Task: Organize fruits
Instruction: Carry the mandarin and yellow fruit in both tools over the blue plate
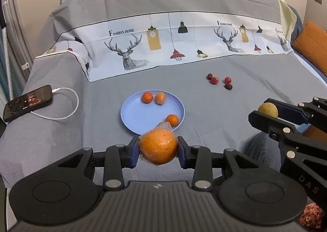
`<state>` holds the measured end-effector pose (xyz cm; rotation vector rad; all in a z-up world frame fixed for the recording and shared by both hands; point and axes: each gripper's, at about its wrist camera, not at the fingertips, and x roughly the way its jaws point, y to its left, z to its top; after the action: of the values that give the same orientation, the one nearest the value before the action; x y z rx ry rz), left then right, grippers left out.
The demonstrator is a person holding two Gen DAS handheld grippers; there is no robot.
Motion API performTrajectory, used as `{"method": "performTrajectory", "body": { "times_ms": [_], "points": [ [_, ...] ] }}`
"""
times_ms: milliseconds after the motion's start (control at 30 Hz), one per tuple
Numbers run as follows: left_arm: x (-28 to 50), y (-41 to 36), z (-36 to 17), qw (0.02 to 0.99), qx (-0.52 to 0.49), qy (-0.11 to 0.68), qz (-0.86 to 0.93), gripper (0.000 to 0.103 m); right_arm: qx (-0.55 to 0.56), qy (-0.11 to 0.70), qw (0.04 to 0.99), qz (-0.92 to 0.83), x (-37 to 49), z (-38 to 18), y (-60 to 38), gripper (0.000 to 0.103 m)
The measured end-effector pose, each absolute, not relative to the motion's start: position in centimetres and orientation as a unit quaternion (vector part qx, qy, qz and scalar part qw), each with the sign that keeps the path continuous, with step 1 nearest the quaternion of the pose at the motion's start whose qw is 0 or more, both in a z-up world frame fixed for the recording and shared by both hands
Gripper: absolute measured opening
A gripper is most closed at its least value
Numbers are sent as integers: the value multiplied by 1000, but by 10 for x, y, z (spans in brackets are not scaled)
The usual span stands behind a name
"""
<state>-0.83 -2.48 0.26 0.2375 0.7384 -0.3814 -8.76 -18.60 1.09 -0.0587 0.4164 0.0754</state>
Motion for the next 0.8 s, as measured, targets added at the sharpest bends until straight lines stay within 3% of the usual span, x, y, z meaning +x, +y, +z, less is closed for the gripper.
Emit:
{"method": "performTrajectory", "body": {
  "times_ms": [800],
  "points": [
    [-12, -18, 6, 911, 107, 354, -180, 42, -32, 213, 975, 54, -88, 7, -189, 27]
  ]
}}
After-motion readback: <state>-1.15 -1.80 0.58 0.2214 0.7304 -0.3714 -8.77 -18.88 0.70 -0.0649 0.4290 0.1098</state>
